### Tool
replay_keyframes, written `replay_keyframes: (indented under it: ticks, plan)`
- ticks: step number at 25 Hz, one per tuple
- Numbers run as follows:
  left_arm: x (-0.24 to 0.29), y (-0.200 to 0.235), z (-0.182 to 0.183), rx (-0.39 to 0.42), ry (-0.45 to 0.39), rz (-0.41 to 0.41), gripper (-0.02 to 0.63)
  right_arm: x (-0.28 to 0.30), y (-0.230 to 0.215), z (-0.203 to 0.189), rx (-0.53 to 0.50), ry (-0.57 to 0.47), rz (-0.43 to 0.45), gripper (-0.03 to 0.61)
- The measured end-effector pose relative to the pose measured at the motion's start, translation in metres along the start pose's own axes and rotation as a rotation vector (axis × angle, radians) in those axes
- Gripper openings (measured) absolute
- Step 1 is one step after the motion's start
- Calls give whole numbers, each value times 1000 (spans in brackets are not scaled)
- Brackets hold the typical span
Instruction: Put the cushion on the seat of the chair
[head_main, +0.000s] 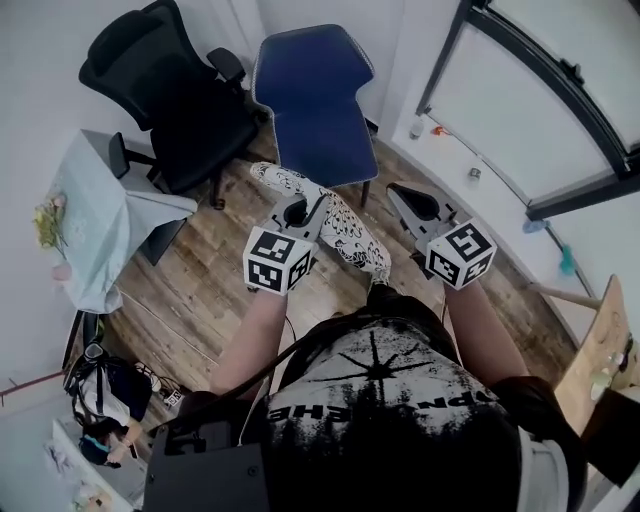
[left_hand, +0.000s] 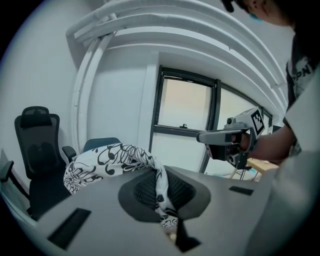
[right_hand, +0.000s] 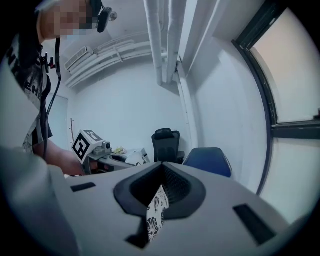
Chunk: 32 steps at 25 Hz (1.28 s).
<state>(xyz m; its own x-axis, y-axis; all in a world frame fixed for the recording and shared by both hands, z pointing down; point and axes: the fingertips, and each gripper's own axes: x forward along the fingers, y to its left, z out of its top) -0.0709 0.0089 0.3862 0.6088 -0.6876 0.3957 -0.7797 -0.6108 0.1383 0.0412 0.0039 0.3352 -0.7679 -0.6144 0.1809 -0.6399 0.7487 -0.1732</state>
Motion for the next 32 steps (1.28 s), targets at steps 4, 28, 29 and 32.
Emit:
replay_keyframes:
  ticks: [4, 28, 29, 32]
  plan:
    - [25, 9, 14, -7, 18, 31, 21, 11, -33, 10, 13, -16, 32, 18]
    - [138, 43, 79, 50, 65, 168, 21, 48, -157, 23, 84, -71, 175, 18]
    - [138, 42, 80, 51, 65, 166, 21, 48, -158, 23, 84, -70, 174, 18]
    - [144, 45, 83, 54, 66, 154, 21, 50, -162, 25, 84, -68, 165, 18]
